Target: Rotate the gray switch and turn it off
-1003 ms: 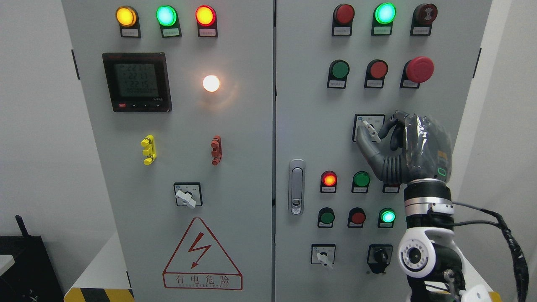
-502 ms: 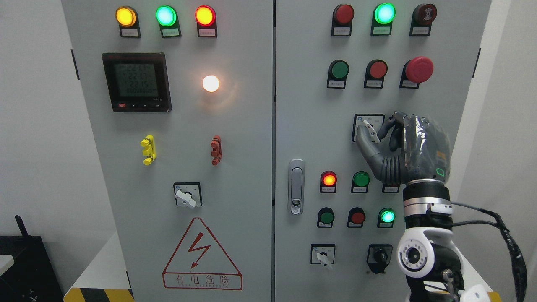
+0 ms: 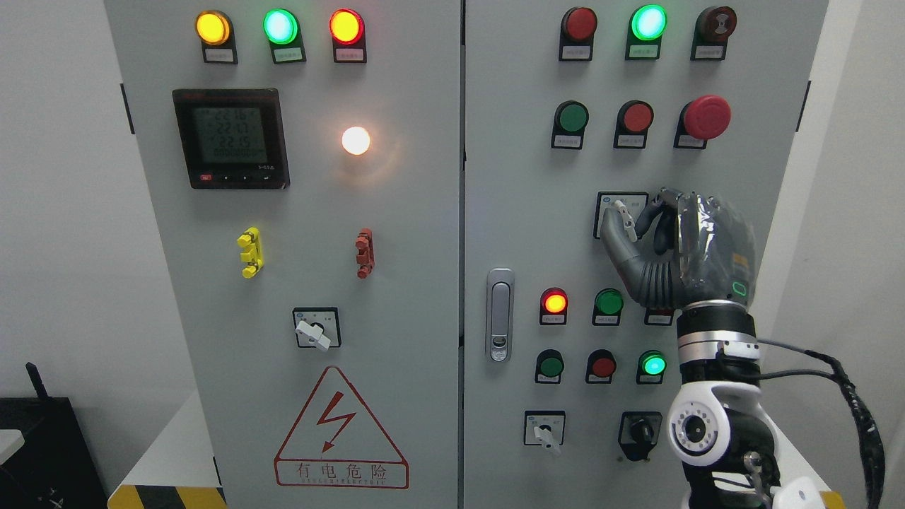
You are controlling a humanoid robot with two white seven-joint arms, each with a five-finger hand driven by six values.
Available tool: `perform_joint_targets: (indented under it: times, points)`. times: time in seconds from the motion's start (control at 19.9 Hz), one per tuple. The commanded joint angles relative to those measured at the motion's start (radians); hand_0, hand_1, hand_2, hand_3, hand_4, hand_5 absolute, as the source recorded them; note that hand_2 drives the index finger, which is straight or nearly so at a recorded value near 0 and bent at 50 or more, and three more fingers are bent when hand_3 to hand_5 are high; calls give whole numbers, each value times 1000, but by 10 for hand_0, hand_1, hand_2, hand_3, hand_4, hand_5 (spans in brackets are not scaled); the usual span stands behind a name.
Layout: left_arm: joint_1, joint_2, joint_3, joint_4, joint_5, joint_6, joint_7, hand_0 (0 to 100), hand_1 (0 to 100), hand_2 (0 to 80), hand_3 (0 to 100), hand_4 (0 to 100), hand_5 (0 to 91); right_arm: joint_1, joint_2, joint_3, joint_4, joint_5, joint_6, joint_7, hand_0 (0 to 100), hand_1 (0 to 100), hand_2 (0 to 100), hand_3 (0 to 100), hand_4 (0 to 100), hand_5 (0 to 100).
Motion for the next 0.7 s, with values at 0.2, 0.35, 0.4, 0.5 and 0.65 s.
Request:
perform_joint_targets:
  times: [0.2, 0.35, 0.4, 0.5, 0.65]
  points:
    - [0, 0, -2, 14, 0, 1, 2, 120, 389, 0, 0, 0, 0, -2, 1, 0, 5, 0, 1, -2, 519, 340, 728, 997, 939, 1000]
    - [0, 0, -2, 14, 0, 1, 3, 120, 389, 0, 0, 0, 0, 0, 1, 0, 5, 1, 1, -2, 530, 335, 731, 998, 940, 1000]
    - [0, 0, -2, 14, 0, 1, 2, 120, 389, 0, 0, 0, 0, -2, 1, 0, 5, 1, 1, -2, 531, 334, 733, 1000, 941, 1000]
    - [0, 0, -2, 14, 0, 1, 2, 120, 389, 0, 0, 0, 0, 0, 1, 0, 5, 0, 1, -2, 533, 333, 734, 1000, 941, 1000]
    - [0, 0, -2, 14, 0, 1, 2, 120, 389, 0, 0, 0, 0, -3, 1, -2, 4, 1, 1, -2, 535, 332, 734, 1000, 942, 1000]
